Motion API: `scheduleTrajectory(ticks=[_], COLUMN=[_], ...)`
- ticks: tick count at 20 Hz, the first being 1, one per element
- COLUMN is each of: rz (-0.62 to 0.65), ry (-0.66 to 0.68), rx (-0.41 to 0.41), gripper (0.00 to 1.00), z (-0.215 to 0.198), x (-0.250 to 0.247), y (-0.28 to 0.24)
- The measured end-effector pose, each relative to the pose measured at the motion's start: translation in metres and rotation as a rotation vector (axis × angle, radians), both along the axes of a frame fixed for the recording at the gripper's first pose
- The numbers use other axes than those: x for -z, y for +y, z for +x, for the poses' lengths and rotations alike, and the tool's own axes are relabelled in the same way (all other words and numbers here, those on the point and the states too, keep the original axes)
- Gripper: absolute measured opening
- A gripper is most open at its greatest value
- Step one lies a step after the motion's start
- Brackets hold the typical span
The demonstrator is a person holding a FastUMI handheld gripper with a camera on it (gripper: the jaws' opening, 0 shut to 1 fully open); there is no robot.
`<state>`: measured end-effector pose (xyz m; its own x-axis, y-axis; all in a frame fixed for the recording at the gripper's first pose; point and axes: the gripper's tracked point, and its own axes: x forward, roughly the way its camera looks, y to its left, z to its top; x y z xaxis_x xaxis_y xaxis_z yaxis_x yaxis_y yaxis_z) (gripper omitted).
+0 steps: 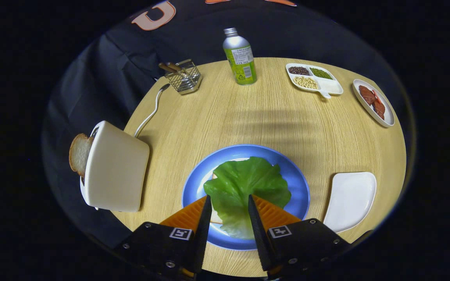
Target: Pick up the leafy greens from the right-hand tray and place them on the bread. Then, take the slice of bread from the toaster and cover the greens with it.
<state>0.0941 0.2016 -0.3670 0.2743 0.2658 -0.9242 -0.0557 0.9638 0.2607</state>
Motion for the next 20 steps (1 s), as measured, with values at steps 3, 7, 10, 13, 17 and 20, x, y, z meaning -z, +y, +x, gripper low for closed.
scheduleTrajectory(ticks=[3, 7, 10, 13, 17, 20], rz=[0.044, 0.081, 0.104, 0.103, 0.084, 0.075], ry=[-0.035, -0.093, -0.131, -0.144, -0.135, -0.12], rx=[-0.016, -0.041, -0.046, -0.064, -0.083, -0.102], gripper=[0.65, 0.73, 0.84, 0.96, 0.97, 0.97], z=[0.003, 0.012, 0.019, 0.024, 0.027, 0.029], x=[-0.03, -0.071, -0.097, -0.113, -0.136, -0.148], y=[0.021, 0.044, 0.074, 0.098, 0.133, 0.164])
